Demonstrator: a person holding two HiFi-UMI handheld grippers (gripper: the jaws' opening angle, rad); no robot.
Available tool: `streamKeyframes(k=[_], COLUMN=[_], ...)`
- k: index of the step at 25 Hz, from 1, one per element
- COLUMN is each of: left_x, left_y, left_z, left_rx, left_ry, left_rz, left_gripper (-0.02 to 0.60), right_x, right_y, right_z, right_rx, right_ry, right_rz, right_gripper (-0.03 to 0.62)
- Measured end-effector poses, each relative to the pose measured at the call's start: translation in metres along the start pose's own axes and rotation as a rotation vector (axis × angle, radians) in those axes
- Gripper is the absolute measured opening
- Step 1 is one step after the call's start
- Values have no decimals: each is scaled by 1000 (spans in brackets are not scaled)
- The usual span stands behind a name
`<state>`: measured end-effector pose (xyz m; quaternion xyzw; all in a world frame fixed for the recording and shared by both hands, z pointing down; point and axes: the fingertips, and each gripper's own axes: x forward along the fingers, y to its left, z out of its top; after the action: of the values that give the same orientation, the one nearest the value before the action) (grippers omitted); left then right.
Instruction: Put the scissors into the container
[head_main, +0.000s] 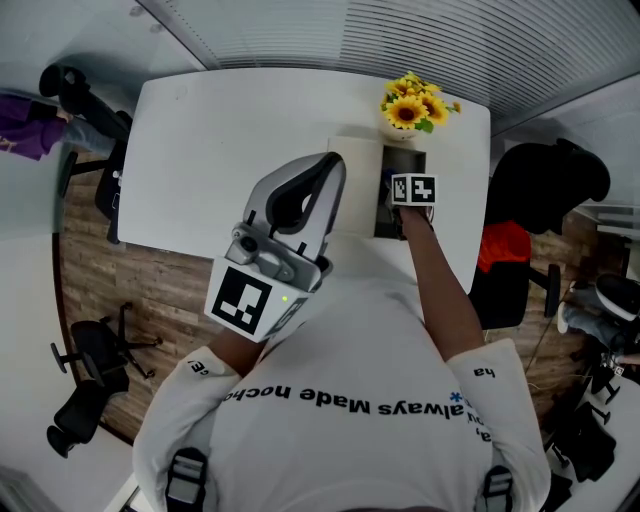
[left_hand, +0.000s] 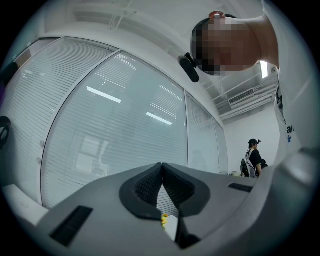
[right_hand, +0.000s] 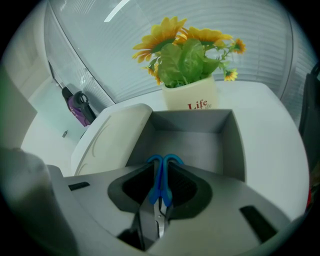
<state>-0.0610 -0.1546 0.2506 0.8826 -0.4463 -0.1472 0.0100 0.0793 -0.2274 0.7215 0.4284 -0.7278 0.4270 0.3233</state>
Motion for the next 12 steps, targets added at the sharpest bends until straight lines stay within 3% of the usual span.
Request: streamKeyframes(k=[12], left_x=[2], left_y=[-3], left_z=[-1], left_rx=[-3], left_ry=[0], left_rz=[-5], left_gripper=[20], right_x=[-35], right_y=[8], right_z=[21], right_rx=[-44], right_ry=[-110], right_rz=[27], right_gripper=[86])
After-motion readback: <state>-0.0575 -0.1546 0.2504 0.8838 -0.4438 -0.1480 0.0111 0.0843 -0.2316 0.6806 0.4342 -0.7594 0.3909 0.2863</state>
